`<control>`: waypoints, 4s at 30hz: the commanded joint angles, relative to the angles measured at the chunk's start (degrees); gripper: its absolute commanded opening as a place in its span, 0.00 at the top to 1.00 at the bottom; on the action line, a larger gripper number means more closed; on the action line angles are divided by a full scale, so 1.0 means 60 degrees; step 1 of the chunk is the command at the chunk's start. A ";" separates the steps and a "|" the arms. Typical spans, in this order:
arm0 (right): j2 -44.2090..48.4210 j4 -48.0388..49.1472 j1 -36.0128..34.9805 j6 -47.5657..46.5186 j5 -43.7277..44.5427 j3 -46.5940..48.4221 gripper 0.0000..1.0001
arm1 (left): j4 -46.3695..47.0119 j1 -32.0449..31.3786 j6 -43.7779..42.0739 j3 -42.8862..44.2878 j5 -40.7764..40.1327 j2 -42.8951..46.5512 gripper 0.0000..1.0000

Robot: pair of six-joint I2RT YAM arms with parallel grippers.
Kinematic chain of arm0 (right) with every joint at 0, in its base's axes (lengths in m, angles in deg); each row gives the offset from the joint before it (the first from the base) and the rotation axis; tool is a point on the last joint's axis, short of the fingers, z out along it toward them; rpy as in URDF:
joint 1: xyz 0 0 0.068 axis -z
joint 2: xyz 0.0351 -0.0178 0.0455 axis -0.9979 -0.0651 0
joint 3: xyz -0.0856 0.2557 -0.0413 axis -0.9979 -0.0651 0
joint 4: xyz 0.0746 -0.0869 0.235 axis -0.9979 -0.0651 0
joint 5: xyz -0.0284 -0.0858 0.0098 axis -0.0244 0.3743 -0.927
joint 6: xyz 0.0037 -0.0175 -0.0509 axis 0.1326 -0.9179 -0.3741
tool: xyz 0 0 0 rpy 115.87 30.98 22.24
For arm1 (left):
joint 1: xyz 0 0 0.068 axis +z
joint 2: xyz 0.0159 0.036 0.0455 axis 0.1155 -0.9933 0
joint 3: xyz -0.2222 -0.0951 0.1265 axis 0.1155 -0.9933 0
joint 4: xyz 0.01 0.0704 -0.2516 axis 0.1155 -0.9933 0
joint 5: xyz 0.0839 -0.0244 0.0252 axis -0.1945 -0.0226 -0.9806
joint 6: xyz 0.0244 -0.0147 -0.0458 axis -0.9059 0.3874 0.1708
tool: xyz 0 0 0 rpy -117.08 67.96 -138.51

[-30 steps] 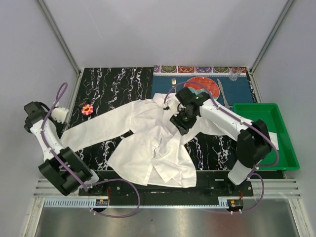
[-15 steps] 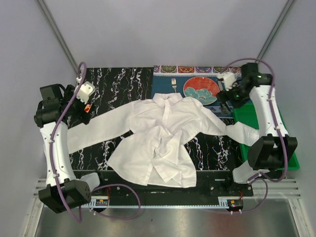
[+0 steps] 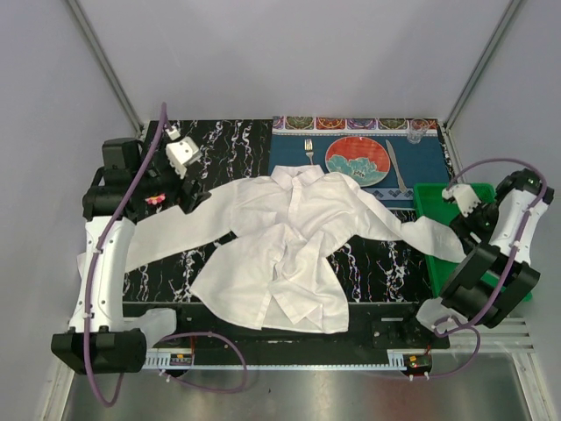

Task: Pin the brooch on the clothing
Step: Flatten out the clothes at the center of the board.

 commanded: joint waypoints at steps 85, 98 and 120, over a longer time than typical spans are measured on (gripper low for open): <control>0.0159 0.4423 0.1236 -0.3971 0.1142 -0.5217 0.03 | 0.4588 -0.5231 0.0334 -0.2565 -0.0305 0.0243 0.11; -0.0488 0.1769 0.1221 -0.3020 0.0150 -0.3524 1.00 | 0.4602 -0.5246 0.0568 -0.2492 -0.0422 0.0096 0.13; 0.1112 -0.3352 -0.5399 0.5212 -0.8173 0.0774 1.00 | 1.0766 -0.9213 0.1911 -0.3150 -0.3304 -0.1368 0.10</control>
